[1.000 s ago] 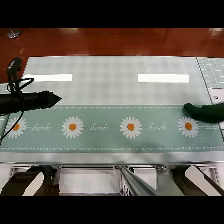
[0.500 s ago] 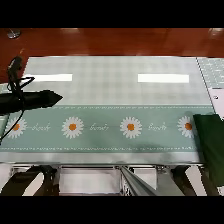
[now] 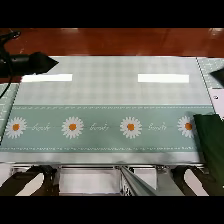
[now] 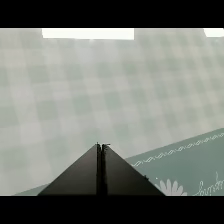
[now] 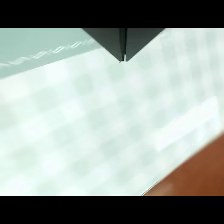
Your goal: Fold the shirts.
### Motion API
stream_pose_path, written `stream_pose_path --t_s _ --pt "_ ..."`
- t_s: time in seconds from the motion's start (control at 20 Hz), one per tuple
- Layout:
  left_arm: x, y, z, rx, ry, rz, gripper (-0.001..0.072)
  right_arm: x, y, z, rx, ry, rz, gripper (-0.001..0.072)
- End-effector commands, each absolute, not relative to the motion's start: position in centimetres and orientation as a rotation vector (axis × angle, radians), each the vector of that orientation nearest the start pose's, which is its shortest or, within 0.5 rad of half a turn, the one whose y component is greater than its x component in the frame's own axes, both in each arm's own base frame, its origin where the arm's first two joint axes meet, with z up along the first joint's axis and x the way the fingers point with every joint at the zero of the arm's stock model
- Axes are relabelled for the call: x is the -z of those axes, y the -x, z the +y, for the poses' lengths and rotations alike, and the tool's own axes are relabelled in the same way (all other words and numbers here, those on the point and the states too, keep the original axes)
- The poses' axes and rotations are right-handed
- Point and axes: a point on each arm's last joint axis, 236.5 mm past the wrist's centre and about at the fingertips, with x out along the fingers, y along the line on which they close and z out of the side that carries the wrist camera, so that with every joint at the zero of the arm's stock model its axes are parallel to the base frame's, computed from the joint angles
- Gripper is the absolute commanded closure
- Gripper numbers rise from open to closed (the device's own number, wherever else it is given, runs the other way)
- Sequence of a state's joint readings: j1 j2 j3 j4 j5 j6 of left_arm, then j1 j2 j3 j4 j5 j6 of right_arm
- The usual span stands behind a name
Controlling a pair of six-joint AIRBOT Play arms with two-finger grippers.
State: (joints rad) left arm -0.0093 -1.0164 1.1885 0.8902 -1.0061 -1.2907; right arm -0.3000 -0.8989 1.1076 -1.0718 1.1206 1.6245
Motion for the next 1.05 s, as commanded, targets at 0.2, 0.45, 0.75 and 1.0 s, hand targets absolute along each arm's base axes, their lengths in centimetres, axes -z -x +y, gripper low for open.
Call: stream_pose_path --t_s 0.2,0.45,0.75,1.0 --pt "-1.1 -33.5 -10.0 0.274 0.253 1.189 0.0673 1.0 -35.0 5.8 0.062 0.055 1.364 0.0692" --pt "-0.8 -33.7 -9.4 0.290 0.212 1.172 0.0672 2.3 -34.4 5.8 0.072 0.051 1.419 0.0691" --pt "-0.7 -33.2 -9.5 0.293 0.215 1.193 0.0672 2.2 -34.4 5.7 0.074 0.055 1.418 0.0691" --pt "-0.7 -33.2 -9.5 0.292 0.215 1.193 0.0672 2.2 -34.4 5.7 0.074 0.055 1.418 0.0691"
